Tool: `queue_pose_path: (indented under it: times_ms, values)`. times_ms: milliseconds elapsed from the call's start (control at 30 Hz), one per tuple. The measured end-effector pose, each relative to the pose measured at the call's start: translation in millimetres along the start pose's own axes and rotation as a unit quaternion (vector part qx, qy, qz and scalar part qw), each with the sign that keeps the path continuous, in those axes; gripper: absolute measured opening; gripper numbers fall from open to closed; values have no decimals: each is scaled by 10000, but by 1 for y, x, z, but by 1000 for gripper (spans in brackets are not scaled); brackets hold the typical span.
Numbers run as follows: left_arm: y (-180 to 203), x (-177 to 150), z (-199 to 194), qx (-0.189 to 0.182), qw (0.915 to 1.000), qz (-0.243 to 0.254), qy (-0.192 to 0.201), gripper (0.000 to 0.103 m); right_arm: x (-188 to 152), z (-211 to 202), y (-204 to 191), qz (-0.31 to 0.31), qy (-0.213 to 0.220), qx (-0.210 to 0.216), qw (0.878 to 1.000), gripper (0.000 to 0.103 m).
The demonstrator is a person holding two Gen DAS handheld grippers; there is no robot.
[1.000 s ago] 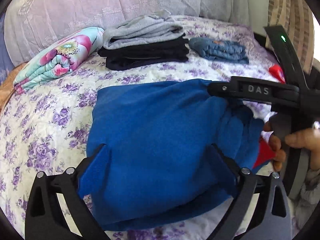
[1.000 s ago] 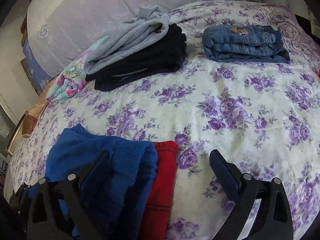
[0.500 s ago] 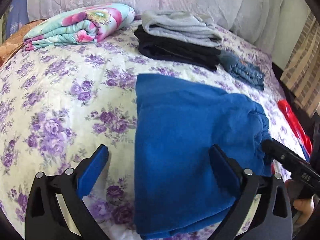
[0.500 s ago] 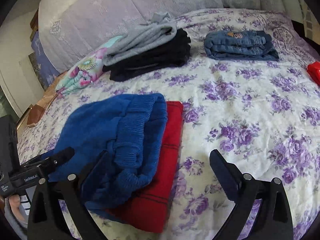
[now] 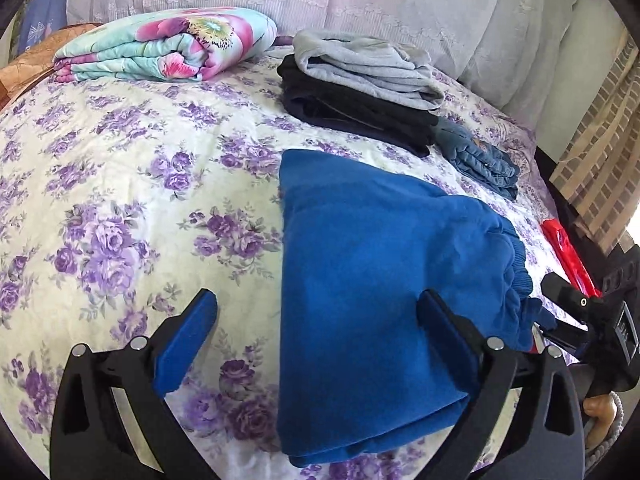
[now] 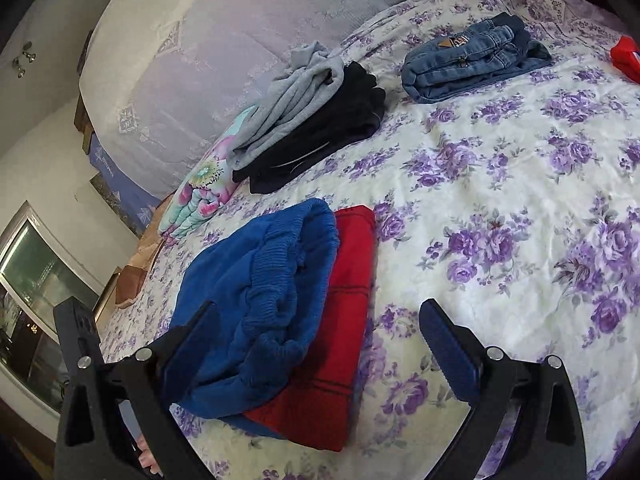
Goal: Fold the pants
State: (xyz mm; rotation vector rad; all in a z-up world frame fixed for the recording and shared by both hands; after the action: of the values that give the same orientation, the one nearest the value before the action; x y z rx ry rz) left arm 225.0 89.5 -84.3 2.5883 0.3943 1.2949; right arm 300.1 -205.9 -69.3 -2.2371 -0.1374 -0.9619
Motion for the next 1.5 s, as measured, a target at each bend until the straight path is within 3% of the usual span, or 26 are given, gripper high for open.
queue_pose_path:
  times_ms: [833, 1133, 1267, 1300, 1367, 1400, 1433, 1500]
  values:
    - [14, -2, 1, 55, 9994, 326, 43, 98, -4, 8, -3, -120, -207, -70, 9997, 99]
    - [10, -1, 27, -713, 9949, -254, -666, 98, 2, 34, -11, -171, -687, 109, 9974, 100]
    - [20, 0, 32, -894, 9933, -77, -734, 98, 5, 37, -11, -45, -691, 375, 9969, 100]
    - [23, 0, 33, -928, 9929, -13, -747, 98, 5, 37, -11, -16, -704, 477, 9964, 99]
    - [29, 0, 34, -978, 9924, 110, -733, 94, 3, 36, -10, 16, -738, 480, 9961, 81]
    - [31, 1, 33, -1023, 9920, 145, -727, 86, 3, 37, -8, 65, -773, 558, 9954, 77]
    - [33, 2, 32, -1016, 9922, 183, -701, 81, 2, 37, -6, 143, -842, 647, 9942, 61]
    - [35, 3, 29, -950, 9929, 271, -660, 75, 2, 38, -3, 294, -901, 738, 9928, 55]
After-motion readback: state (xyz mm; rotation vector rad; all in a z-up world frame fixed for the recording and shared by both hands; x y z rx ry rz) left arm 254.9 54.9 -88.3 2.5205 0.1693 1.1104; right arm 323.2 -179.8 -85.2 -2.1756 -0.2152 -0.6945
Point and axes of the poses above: each gripper's, at about its wrist camera, not at the fingertips, and z roughly the way its jaws point, y to its right, x to its top, the point moved 4 cm from there along z, roughly the way its jaws point, and after that the axes turned 6 degrees about y, right-handed, at the moved point
